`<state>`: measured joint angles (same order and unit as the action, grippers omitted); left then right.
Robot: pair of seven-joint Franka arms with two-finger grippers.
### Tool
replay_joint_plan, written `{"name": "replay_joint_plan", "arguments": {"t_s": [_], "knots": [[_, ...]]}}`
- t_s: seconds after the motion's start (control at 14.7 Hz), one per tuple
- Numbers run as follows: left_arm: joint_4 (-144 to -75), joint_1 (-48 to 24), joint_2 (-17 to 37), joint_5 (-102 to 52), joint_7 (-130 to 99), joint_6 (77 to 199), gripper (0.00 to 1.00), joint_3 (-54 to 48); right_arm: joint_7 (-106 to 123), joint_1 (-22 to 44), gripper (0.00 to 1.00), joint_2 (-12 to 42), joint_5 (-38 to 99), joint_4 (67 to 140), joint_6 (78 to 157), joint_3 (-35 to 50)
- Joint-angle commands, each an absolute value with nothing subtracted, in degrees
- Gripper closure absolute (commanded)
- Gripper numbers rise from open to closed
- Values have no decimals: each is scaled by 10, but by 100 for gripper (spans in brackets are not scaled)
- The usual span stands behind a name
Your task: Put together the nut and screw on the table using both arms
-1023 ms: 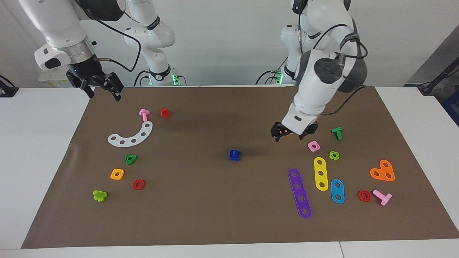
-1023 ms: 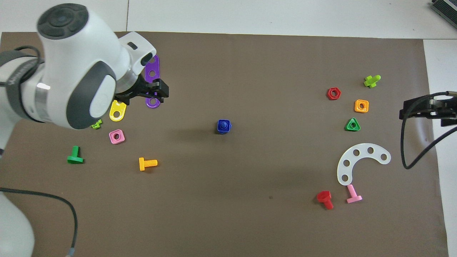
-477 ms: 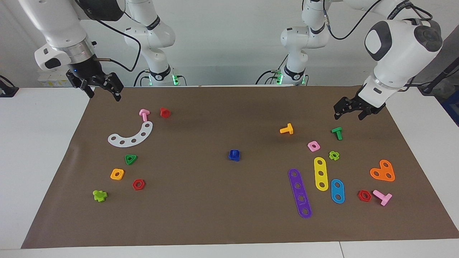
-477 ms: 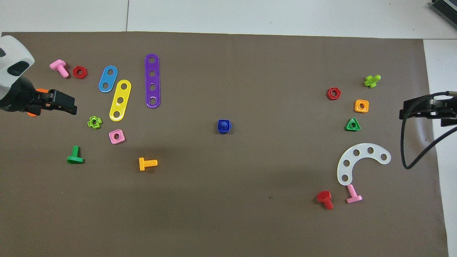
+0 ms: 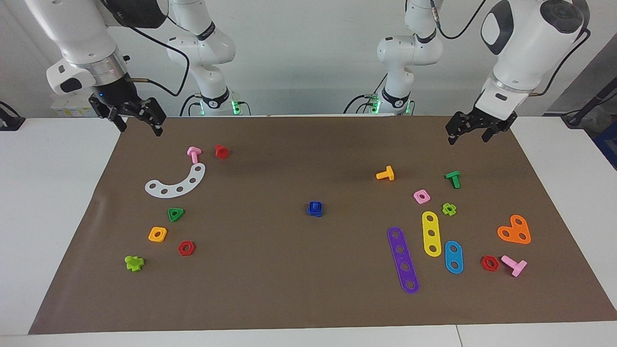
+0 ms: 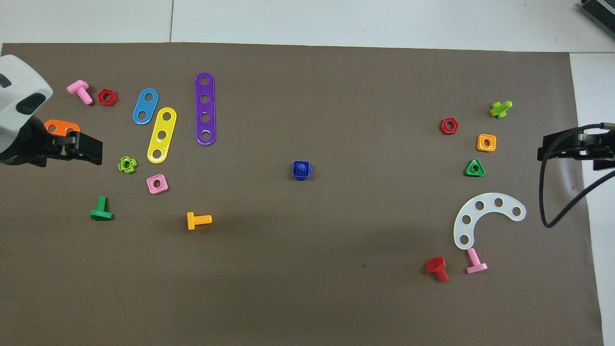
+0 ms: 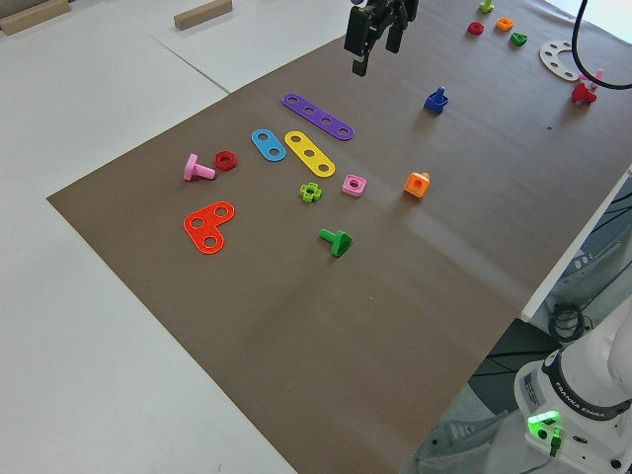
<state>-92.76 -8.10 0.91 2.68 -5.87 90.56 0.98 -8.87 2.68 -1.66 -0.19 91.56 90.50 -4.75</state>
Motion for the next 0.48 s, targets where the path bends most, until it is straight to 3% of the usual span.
{"name": "replay_joint_plan", "arguments": {"t_s": [0.0,0.41], "knots": [[-945,-92,-8,50,-67,904,0,13,-80,24,0,-27,5,927,905,-47],[-941,-63,-11,-11,-29,906,0,24,-81,24,0,-27,5,927,905,-47]]}}
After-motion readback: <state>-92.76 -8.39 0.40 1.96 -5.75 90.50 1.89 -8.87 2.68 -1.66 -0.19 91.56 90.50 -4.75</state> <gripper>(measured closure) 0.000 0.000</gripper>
